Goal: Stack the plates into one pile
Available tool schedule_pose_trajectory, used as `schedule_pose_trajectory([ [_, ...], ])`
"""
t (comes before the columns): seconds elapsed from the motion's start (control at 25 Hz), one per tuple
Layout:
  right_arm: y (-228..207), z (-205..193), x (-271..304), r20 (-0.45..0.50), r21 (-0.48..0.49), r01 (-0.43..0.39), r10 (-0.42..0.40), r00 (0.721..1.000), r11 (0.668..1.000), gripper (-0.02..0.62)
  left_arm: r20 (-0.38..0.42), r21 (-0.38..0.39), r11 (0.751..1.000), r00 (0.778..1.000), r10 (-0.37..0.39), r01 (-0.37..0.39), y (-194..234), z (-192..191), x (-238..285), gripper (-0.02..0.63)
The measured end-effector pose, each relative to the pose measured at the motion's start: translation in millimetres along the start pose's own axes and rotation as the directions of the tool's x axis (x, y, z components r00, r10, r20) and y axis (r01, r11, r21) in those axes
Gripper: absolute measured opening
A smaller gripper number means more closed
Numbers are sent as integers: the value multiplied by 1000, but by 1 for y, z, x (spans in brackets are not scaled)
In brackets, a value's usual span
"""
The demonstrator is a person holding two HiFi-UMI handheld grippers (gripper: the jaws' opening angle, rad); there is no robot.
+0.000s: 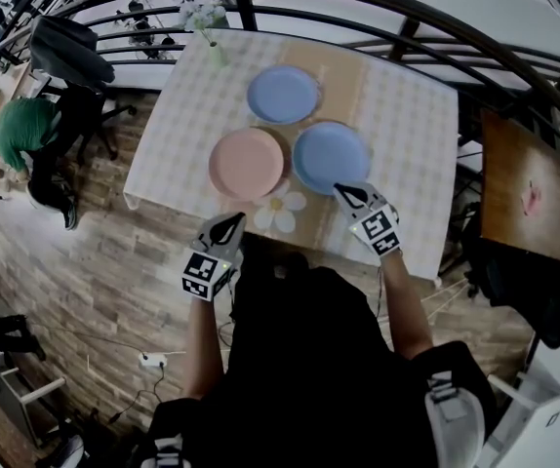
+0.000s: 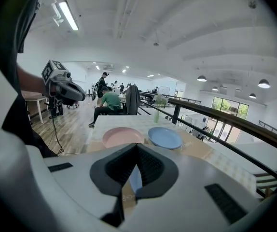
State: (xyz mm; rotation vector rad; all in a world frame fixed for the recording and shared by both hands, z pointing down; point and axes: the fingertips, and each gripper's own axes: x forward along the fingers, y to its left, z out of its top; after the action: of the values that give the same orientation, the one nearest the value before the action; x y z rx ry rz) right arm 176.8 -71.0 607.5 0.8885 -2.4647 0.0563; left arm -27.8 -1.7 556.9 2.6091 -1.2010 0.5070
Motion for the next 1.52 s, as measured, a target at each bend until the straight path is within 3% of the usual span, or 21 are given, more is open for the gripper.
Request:
schedule_pose_trajectory([
  [0.32,-1,-14,12,-23,28,-17,17,1000,999,-2,6,21,1000,1000,-16,16,-1,7,10,-1],
  [0.68,3,-47,44,-114,17,-46,47,992,999,-2,18,15,1000,1000,-2,2,17,13,12,0],
  [1.32,8,-106,89,-268,-72,-81,59,962,994,0,4,13,1000,1000,13,-13,28,5,3,-2],
  [1.52,15,-121,97,-332,-102,-120,80,940,988,0,1,11,1000,1000,17,-17,30,0,3,0],
])
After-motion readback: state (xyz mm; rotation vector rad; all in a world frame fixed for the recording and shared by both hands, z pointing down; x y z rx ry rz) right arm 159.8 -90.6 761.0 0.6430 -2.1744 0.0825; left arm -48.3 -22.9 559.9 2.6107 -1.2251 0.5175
